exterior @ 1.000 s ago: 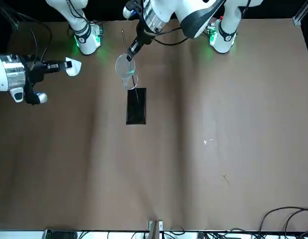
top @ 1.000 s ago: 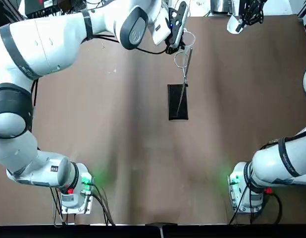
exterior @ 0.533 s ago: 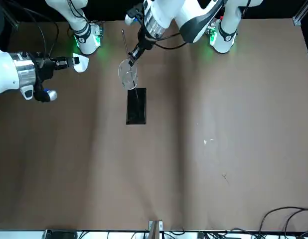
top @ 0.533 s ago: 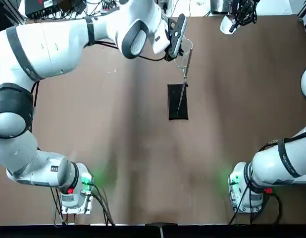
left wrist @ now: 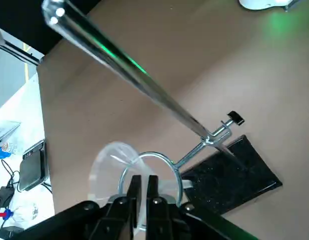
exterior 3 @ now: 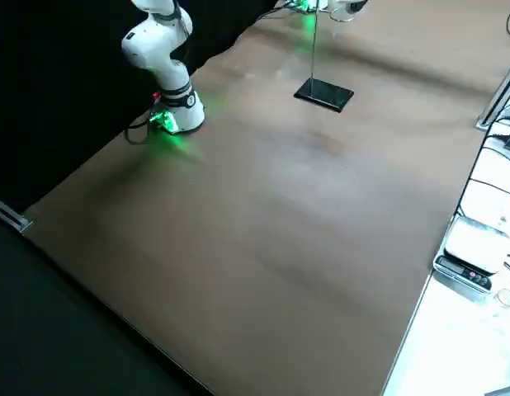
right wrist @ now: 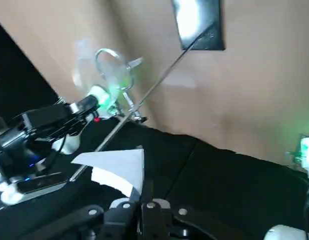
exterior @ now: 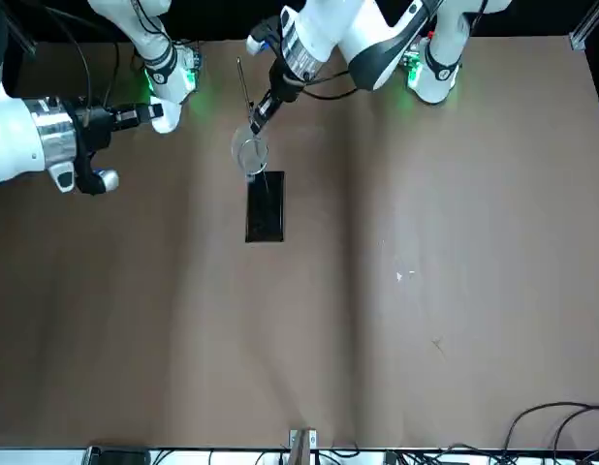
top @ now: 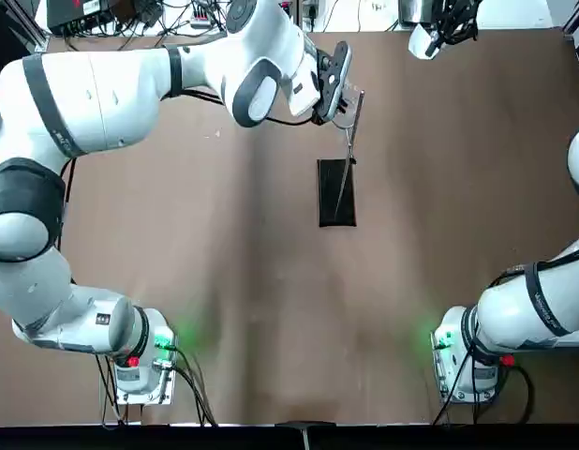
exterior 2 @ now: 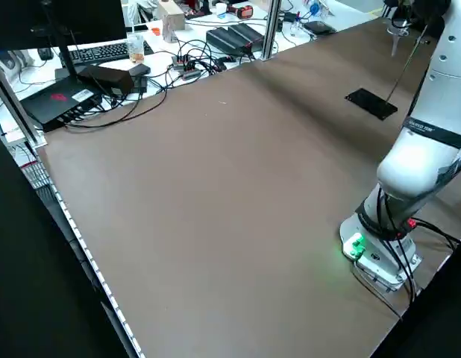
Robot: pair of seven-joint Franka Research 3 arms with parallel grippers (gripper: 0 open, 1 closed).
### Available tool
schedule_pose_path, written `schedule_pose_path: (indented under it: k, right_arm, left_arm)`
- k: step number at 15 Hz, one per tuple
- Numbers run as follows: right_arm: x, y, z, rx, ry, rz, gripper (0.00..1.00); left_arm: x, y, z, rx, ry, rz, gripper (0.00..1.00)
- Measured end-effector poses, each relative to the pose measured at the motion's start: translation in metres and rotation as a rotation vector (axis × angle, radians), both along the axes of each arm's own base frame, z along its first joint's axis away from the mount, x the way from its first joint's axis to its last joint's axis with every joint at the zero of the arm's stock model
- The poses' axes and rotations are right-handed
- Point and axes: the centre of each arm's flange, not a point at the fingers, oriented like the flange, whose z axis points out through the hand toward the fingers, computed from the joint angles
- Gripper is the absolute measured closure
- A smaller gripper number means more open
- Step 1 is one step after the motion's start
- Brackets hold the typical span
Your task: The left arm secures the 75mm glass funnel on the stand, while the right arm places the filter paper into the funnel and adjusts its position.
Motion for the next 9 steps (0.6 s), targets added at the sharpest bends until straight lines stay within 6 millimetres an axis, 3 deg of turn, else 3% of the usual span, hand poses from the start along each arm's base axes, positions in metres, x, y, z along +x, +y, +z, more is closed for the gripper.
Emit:
schedule_pose_path:
  k: [3,9]
  right_arm:
    - [0.001,0.010,-0.003,0.015,-0.001,0.003,0.99]
    - [0.006,0.044,-0.014,0.019,0.003,-0.012,0.99]
  left_arm:
    - [0.000,0.000,-0.001,-0.004,-0.004,0.001,0.84]
    - [0.012,0.009,-0.001,-0.004,0.041,0.069,0.25]
